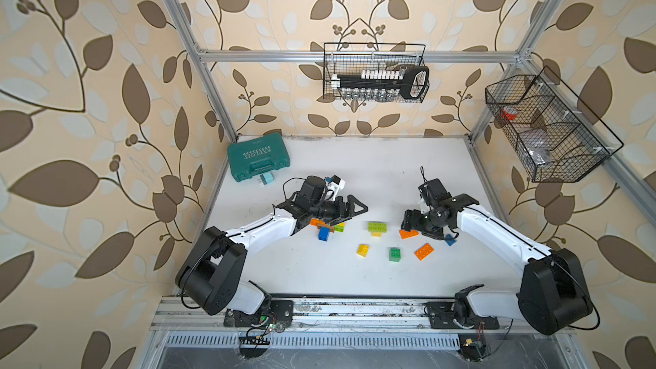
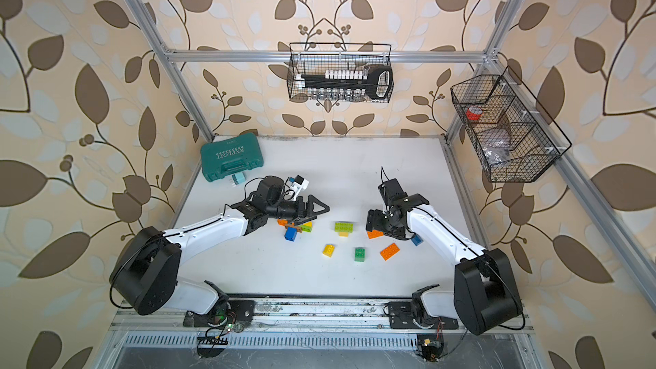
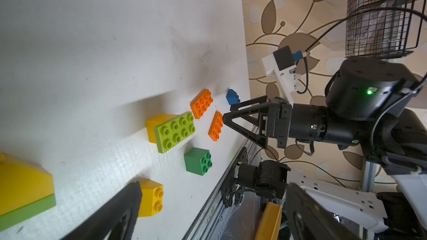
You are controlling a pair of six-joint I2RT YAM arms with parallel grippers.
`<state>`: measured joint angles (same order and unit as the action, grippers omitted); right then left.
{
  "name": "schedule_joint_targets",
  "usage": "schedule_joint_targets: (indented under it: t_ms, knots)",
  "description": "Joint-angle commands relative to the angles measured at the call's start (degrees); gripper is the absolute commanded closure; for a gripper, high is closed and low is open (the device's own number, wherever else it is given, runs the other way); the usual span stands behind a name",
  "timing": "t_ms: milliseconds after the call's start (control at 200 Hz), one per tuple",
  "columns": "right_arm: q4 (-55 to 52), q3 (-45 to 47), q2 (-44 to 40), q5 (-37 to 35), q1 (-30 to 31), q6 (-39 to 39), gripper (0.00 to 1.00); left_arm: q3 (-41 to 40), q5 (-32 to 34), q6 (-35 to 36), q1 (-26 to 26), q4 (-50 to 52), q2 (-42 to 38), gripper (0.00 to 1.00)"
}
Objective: Assemble a fork with lego
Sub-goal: Adjust the lego brick at the center of the board.
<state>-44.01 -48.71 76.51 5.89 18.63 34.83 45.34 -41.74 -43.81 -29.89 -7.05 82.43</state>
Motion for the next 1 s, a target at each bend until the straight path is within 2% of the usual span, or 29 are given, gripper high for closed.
schedule_joint_targets:
  t_ms: [0, 460, 655, 755, 830, 920, 995]
  knots:
    - [1.37, 1.51, 0.96, -2.47, 1.05, 7.19, 0.16, 0.57, -0.4, 3.76, 1.45, 2.25, -1.66, 0.01]
    - [9.55, 1.87, 9.03, 0.0, 4.32, 14.66, 0.18, -1.13, 0.38, 5.74, 5.71, 5.53, -3.13, 0.07]
    - [12.18, 2.42, 12.28, 3.09, 4.41, 20.7, 0.19, -1.39, 0.1, 5.97, 6.5, 5.6, -2.24, 0.07]
    - [12.52, 1.61, 13.78, 2.33, 4.39, 20.74, 0.2, -1.57, -0.01, 5.76, 6.69, 5.37, -2.1, 0.08]
    - [10.75, 0.04, 14.67, -0.9, 4.28, 19.19, 0.21, -1.79, -0.1, 5.76, 6.93, 5.38, -2.18, 0.09]
    - [8.04, -2.3, 15.76, -5.06, 4.13, 16.02, 0.28, -1.92, -0.1, 5.76, 7.34, 5.64, -2.36, 0.09]
    - [6.79, -3.74, 17.06, -7.51, 3.96, 12.49, 0.44, -2.1, -0.19, 5.71, 7.72, 5.73, -2.28, 0.09]
